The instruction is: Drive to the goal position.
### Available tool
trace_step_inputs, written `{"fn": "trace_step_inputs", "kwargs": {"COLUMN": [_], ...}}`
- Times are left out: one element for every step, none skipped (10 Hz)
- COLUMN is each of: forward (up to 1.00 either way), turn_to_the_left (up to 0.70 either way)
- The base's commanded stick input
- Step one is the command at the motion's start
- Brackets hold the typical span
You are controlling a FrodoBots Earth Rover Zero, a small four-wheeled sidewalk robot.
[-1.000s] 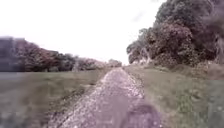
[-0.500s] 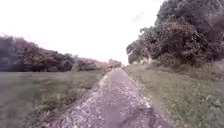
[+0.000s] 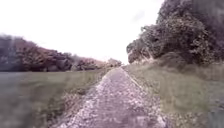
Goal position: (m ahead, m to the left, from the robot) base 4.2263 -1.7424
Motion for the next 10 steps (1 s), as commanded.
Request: {"fn": "trace_step_inputs", "kwargs": {"forward": [1.00,1.00,1.00,1.00,1.00,1.00,1.00,1.00,1.00,1.00], "turn_to_the_left": [0.00,0.00,0.00,0.00,0.00,0.00,0.00,0.00,0.00,0.00]}}
